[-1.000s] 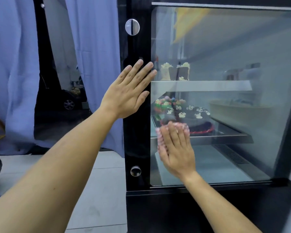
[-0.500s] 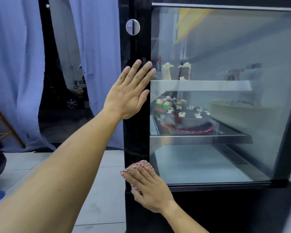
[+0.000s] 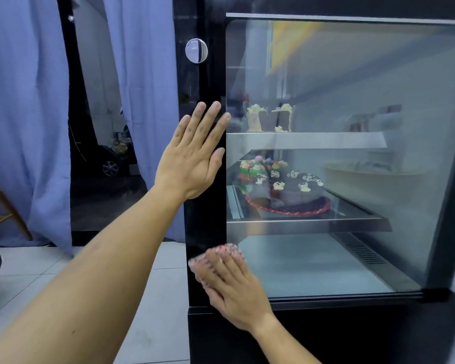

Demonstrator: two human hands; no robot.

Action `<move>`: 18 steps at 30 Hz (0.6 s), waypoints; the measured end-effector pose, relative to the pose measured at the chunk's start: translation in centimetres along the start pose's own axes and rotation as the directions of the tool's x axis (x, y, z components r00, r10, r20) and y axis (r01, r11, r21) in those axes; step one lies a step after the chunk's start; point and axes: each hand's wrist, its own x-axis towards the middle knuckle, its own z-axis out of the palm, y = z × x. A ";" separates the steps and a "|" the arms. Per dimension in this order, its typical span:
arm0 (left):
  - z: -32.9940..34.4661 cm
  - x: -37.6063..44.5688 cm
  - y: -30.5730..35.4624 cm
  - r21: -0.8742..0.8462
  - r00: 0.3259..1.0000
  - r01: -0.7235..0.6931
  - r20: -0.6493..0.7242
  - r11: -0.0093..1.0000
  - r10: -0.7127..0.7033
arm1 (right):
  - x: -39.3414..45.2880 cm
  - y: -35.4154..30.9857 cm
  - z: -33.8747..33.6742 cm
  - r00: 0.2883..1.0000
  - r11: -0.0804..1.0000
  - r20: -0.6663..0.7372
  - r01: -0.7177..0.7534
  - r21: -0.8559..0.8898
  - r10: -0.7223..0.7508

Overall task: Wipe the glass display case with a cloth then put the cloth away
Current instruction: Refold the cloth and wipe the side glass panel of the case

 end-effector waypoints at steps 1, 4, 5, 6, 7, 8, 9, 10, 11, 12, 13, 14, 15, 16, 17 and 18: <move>0.2 -0.2 0.6 -0.022 0.999 0.053 -0.008 0.998 -0.054 | -0.9 0.0 0.2 0.999 1.000 0.025 0.024 -0.017 -0.023; 0.7 -0.8 2.1 -0.072 0.983 0.184 -0.010 0.980 -0.185 | 1.5 0.6 -0.7 0.998 0.999 -0.047 0.043 -0.012 -0.043; 0.8 -0.8 2.2 -0.071 0.983 0.181 -0.007 0.981 -0.182 | 3.3 1.3 -1.5 0.996 0.999 -0.083 0.039 -0.003 -0.039; 0.8 -0.8 1.9 -0.060 0.987 0.163 -0.004 0.985 -0.164 | 5.3 2.6 -2.5 0.993 1.000 -0.120 0.021 0.005 -0.020; 0.8 -0.9 1.7 -0.049 0.989 0.146 0.000 0.988 -0.146 | 6.8 4.6 -3.6 0.988 1.000 -0.154 -0.025 0.003 0.026; 0.8 -1.0 1.5 -0.040 0.991 0.135 -0.005 0.990 -0.135 | 7.8 7.0 -4.8 0.980 0.995 -0.178 -0.098 -0.012 0.094; 0.9 -1.3 1.5 -0.036 0.990 0.140 -0.011 0.990 -0.140 | 7.9 9.6 -5.8 0.964 0.982 -0.199 -0.187 -0.034 0.176; 1.2 -1.8 1.8 -0.042 0.987 0.159 -0.023 0.986 -0.160 | 7.2 11.9 -6.6 0.938 0.957 -0.223 -0.284 -0.049 0.267; 1.5 -2.3 2.3 -0.055 0.982 0.185 -0.034 0.981 -0.187 | 5.8 13.8 -7.0 0.899 0.923 -0.251 -0.382 -0.049 0.359; 1.8 -2.9 2.9 -0.064 0.976 0.213 -0.041 0.975 -0.216 | 3.8 15.1 -7.0 0.855 0.883 -0.269 -0.468 -0.030 0.444; 2.2 -3.7 3.6 -0.075 0.971 0.232 -0.041 0.970 -0.236 | 1.4 15.5 -6.5 0.803 0.835 -0.275 -0.551 -0.001 0.529; 2.6 -4.4 4.2 -0.085 0.968 0.244 -0.041 0.966 -0.248 | -0.9 14.6 -5.8 0.746 0.779 -0.267 -0.626 0.031 0.610; 2.9 -5.3 4.6 -0.088 0.965 0.257 -0.034 0.962 -0.260 | -3.0 12.7 -4.8 0.719 0.746 -0.237 -0.665 0.038 0.654; 3.2 -6.2 5.1 -0.093 0.962 0.270 -0.024 0.958 -0.273 | -4.6 10.2 -3.7 0.730 0.746 -0.186 -0.665 0.028 0.658; 3.5 -7.0 5.7 -0.095 0.958 0.284 -0.018 0.954 -0.287 | -5.7 7.5 -2.6 0.780 0.789 -0.138 -0.615 0.014 0.610; 3.8 -7.8 5.8 -0.089 0.952 0.304 -0.014 0.949 -0.306 | -5.8 5.1 -1.5 0.854 0.857 -0.084 -0.515 0.007 0.514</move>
